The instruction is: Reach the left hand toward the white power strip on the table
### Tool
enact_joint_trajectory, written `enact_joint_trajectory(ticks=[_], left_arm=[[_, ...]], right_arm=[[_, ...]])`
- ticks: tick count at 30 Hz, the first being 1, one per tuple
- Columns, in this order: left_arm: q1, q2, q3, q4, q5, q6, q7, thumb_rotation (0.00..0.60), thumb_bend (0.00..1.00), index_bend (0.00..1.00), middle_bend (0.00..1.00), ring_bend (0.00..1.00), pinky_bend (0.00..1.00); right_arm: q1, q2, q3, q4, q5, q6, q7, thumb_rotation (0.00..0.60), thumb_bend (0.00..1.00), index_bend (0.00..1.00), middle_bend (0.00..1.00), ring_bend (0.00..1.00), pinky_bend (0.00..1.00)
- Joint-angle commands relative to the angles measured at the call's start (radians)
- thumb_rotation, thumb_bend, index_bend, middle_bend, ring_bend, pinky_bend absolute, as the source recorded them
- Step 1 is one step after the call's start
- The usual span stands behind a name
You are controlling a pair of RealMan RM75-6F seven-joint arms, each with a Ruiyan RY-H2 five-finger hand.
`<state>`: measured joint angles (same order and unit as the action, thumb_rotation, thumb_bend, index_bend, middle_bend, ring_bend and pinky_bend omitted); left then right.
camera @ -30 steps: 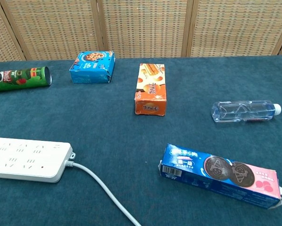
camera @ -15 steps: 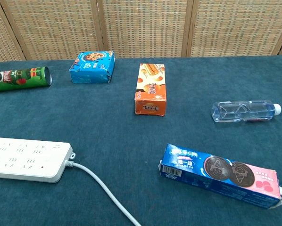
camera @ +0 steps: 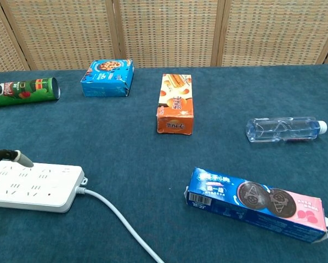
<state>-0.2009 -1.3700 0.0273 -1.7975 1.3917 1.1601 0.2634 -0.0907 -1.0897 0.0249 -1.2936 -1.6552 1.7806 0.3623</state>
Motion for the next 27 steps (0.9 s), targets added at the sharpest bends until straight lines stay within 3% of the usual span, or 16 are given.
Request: enact_joint_trajectory(ticks=[1, 27], left_arm=[[-0.025, -0.019, -0.004, 0.008, -0.019, -0.035, 0.015, 0.600, 1.00, 0.21, 1.00, 1.00, 1.00], [-0.070, -0.080, 0.010, 0.033, -0.129, -0.068, 0.105, 0.600, 1.00, 0.21, 1.00, 1.00, 1.00]], right_arm=[[0.001, 0.001, 0.001, 0.000, 0.003, -0.002, 0.003, 0.600, 0.00, 0.00, 0.00, 0.00, 0.00], [0.001, 0.008, 0.005, 0.004, 0.015, -0.006, 0.036, 0.600, 0.00, 0.00, 0.00, 0.00, 0.00]])
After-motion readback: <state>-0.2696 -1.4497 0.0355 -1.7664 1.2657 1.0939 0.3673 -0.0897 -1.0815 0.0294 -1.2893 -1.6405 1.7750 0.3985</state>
